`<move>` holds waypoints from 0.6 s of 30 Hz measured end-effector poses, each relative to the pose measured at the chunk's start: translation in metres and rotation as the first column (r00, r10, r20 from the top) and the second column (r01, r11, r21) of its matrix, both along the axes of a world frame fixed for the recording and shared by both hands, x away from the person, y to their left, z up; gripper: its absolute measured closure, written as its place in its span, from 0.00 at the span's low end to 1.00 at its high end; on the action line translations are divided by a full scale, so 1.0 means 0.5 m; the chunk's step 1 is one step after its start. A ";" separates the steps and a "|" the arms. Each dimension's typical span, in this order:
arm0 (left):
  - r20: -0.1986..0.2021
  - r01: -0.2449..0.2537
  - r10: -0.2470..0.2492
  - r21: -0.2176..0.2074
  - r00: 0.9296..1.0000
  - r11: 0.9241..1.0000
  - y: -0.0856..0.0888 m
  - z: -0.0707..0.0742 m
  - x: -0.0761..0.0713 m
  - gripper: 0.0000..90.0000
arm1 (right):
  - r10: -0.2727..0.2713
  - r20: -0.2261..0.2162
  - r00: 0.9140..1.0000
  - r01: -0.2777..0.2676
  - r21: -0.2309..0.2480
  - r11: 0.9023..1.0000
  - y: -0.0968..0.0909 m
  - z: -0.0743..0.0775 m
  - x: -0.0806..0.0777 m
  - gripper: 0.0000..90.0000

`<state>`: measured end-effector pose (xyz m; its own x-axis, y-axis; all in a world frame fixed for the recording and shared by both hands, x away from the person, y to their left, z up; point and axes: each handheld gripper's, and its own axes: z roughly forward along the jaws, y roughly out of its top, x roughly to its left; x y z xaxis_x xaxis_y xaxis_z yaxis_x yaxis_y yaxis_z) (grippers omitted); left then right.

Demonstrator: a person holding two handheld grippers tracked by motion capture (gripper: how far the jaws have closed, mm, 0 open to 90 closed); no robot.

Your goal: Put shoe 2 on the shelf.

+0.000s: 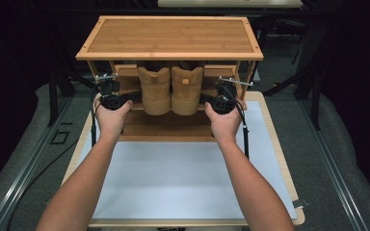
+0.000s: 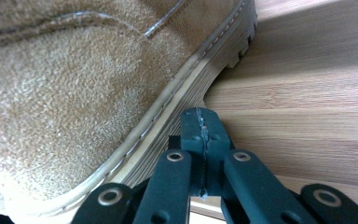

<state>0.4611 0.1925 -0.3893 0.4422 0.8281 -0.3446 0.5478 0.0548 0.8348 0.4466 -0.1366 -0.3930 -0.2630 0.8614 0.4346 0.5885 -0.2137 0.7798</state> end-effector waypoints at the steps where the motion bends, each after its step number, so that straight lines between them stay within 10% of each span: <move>1: 0.000 0.004 -0.004 0.002 1.000 1.000 0.002 0.002 -0.002 1.00 | 0.004 0.002 1.000 -0.004 0.001 1.000 0.000 0.000 0.000 1.00; 18: 0.010 0.037 -0.037 0.032 0.999 0.999 0.018 0.027 -0.043 1.00 | 0.035 -0.007 0.999 -0.036 -0.068 0.997 0.001 0.016 -0.032 1.00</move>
<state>0.4398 0.2013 -0.3758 0.4765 0.8216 -0.3129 0.5396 0.0077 0.8419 0.4306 -0.1361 -0.3848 -0.2917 0.8791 0.3769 0.5990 -0.1392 0.7885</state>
